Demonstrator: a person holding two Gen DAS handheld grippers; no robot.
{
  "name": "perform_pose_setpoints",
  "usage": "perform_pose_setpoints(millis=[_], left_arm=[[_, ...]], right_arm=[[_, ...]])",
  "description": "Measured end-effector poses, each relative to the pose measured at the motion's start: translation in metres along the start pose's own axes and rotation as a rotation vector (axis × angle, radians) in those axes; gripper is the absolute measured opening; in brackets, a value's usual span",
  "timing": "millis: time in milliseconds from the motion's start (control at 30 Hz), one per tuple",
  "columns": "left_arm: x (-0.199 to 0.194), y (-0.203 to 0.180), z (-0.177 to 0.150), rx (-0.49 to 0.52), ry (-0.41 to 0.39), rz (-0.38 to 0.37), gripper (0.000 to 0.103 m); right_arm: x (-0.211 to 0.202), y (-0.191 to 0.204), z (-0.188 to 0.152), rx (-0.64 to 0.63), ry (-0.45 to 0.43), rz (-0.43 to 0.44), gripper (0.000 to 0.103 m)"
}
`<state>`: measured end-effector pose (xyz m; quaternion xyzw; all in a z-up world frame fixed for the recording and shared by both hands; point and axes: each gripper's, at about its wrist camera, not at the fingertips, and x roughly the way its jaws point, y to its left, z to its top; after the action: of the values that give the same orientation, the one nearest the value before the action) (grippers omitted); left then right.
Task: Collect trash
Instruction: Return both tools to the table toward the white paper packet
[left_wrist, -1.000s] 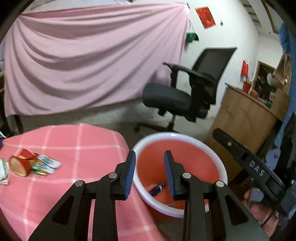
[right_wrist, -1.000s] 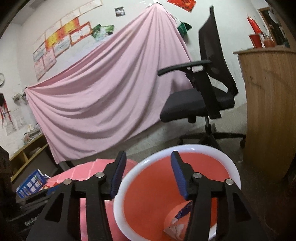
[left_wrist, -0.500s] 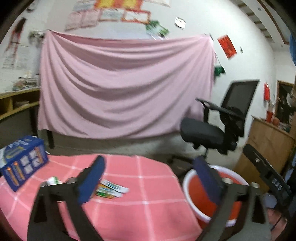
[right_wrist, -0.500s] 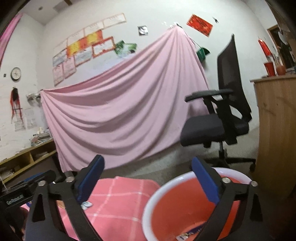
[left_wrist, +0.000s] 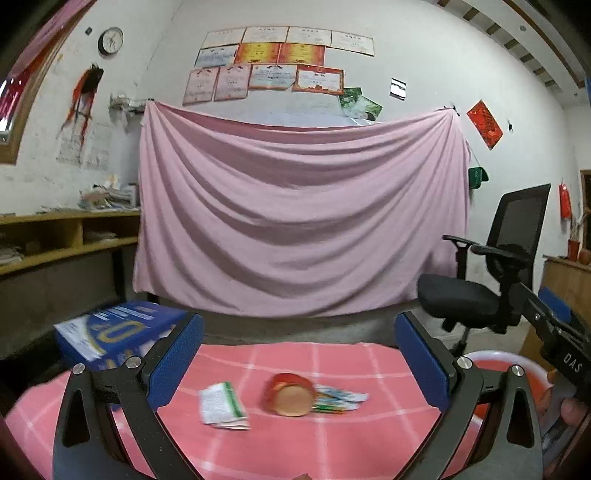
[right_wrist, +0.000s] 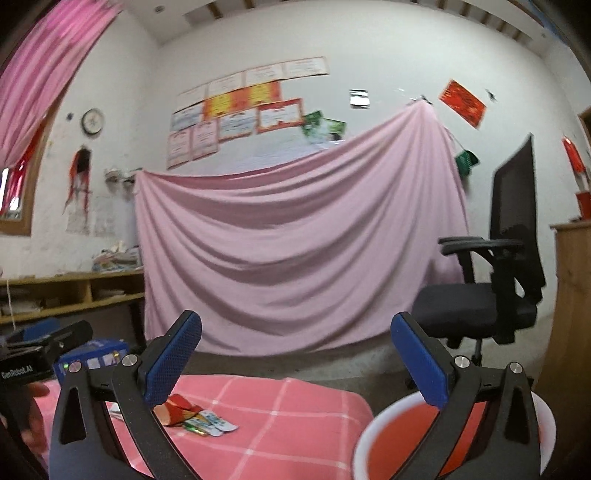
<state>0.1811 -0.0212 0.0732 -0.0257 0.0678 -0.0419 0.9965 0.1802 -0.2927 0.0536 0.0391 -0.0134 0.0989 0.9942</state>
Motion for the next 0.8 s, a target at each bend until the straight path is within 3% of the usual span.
perform_pose_setpoints(millis=[233,367,567,733,800], left_arm=[[0.013,0.026,-0.026,0.061,0.072,0.062,0.101],[0.033,0.037,-0.038,0.062,0.189,0.093,0.101],[0.068,0.057,-0.056,0.008,0.374,0.075,0.1],[0.097,0.065,-0.073,-0.028,0.528,0.063,0.098],[0.107,0.066,-0.076,-0.037,0.577,0.046,0.089]], right_arm=[[0.029,0.03,-0.012,-0.038,0.085,0.061,0.103],[0.048,0.044,-0.024,-0.063,0.174,0.072,0.103],[0.081,0.056,-0.042,-0.08,0.358,0.095,0.103],[0.111,0.058,-0.062,-0.07,0.556,0.152,0.085],[0.12,0.059,-0.07,-0.065,0.624,0.181,0.081]])
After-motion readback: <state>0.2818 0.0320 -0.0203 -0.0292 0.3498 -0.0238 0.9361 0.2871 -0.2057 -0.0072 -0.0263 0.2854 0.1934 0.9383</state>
